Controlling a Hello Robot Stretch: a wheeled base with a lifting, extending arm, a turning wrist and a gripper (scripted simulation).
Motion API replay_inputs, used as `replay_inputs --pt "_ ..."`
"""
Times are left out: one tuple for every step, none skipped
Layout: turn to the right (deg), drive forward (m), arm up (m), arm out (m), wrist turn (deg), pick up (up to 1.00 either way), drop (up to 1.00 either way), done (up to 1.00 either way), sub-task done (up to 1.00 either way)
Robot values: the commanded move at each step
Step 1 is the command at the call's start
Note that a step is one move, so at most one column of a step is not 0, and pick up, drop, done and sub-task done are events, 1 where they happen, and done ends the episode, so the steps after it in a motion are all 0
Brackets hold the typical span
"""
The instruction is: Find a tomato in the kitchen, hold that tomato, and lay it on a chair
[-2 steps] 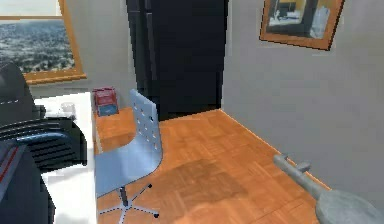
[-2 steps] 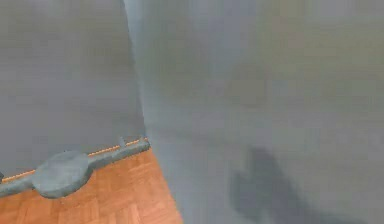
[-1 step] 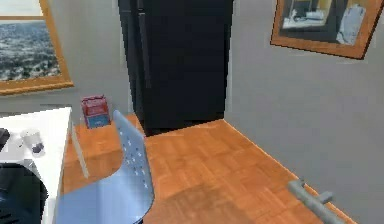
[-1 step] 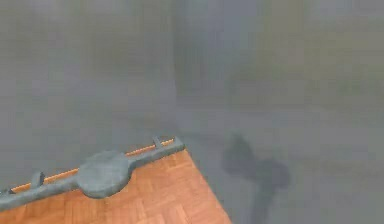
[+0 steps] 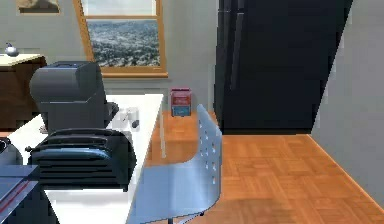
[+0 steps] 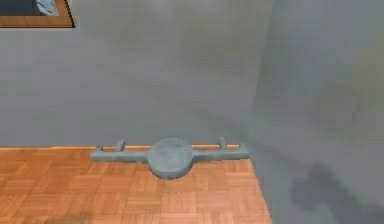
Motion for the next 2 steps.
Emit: replay_inputs --pt "0.0 0.4 0.0 0.0 0.0 0.0 0.0 0.0 0.0" --pt "-45.0 0.0 0.0 0.0 0.0 0.0 0.0 0.0 0.0"
